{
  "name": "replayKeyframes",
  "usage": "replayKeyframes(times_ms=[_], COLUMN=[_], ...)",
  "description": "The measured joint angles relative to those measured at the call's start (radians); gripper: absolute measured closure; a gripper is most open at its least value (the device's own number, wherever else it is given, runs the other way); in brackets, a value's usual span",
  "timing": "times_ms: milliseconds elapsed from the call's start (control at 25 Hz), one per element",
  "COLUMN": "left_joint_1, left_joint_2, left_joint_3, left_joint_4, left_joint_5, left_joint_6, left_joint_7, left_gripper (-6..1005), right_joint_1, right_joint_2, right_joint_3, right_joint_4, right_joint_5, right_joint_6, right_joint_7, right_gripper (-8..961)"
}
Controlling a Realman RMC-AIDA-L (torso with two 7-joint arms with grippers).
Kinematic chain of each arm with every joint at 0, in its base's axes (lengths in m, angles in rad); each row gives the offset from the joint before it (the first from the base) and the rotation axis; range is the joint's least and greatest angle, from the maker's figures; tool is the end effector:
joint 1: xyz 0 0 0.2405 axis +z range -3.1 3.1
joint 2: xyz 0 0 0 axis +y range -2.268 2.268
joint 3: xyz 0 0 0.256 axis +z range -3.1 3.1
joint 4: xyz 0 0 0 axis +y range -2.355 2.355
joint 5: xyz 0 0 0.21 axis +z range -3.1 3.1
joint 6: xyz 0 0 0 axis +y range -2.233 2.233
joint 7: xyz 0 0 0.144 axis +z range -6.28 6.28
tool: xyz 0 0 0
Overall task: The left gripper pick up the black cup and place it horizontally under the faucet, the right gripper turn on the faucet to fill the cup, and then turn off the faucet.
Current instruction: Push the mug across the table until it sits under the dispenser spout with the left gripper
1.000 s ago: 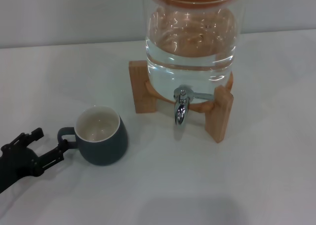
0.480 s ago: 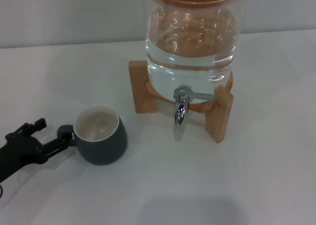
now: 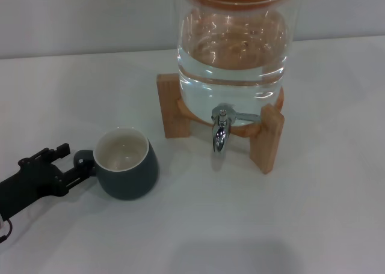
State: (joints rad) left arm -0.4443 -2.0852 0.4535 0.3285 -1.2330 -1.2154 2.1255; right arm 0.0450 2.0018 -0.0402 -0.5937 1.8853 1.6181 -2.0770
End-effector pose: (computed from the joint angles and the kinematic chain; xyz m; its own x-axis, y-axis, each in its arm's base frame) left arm -0.3409 0.3092 -0.0297 0.7051 0.3801 0.5986 0.6759 -0.6157 -0.4051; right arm 0.4167 0.1616 0.2053 0.5937 0.3026 -0.7456 -0.7895 0.0397 -0.6125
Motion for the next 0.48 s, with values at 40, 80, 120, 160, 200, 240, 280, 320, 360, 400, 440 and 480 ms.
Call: replayKeyframes(times_ms=[40, 80, 120, 160, 200, 240, 280, 320, 360, 400, 440, 480], left_joint_1=[0.001, 0.004, 0.006, 0.007, 0.009, 0.011, 0.011, 0.011, 0.011, 0.011, 0.011, 0.010], left_joint_2=[0.000, 0.000, 0.000, 0.000, 0.000, 0.000, 0.000, 0.000, 0.000, 0.000, 0.000, 0.001], left_joint_3=[-0.001, -0.002, -0.003, -0.004, -0.004, -0.003, -0.003, -0.003, -0.002, -0.002, -0.001, -0.001], left_joint_4=[0.000, 0.000, 0.000, 0.000, 0.000, 0.000, 0.000, 0.000, -0.001, -0.001, -0.002, -0.002], left_joint_5=[-0.002, -0.005, -0.011, -0.017, -0.027, -0.034, -0.035, -0.037, -0.038, -0.038, -0.039, -0.039], left_joint_6=[-0.002, -0.003, -0.003, -0.004, -0.004, -0.007, -0.010, -0.014, -0.019, -0.024, -0.025, -0.027], left_joint_7=[0.001, 0.001, 0.001, 0.002, 0.003, 0.009, 0.013, 0.018, 0.025, 0.030, 0.031, 0.031], left_gripper=[195, 196, 243, 289, 336, 382, 429, 451, 474, 496, 519, 541], right_joint_1=[0.001, 0.002, 0.003, 0.004, 0.005, 0.006, 0.007, 0.008, 0.008, 0.009, 0.009, 0.009], right_joint_2=[0.000, 0.000, 0.000, 0.000, 0.000, 0.000, 0.000, 0.000, 0.000, 0.000, 0.000, 0.000], right_joint_3=[0.000, 0.000, 0.000, 0.000, -0.001, -0.001, -0.002, -0.004, -0.005, -0.005, -0.006, -0.006], right_joint_4=[0.000, 0.000, 0.000, 0.000, 0.000, 0.000, 0.000, 0.000, 0.000, 0.000, 0.000, 0.000], right_joint_5=[0.000, 0.000, 0.000, 0.000, 0.000, 0.000, 0.000, 0.000, 0.000, 0.000, 0.000, 0.000], right_joint_6=[-0.001, -0.001, -0.002, -0.002, -0.003, -0.004, -0.004, -0.004, -0.004, -0.004, -0.004, -0.004], right_joint_7=[0.000, 0.000, 0.000, 0.000, 0.000, 0.000, 0.000, 0.000, 0.000, 0.000, 0.000, 0.002], right_gripper=[125, 125, 125, 125, 125, 125, 125, 125, 125, 125, 125, 125])
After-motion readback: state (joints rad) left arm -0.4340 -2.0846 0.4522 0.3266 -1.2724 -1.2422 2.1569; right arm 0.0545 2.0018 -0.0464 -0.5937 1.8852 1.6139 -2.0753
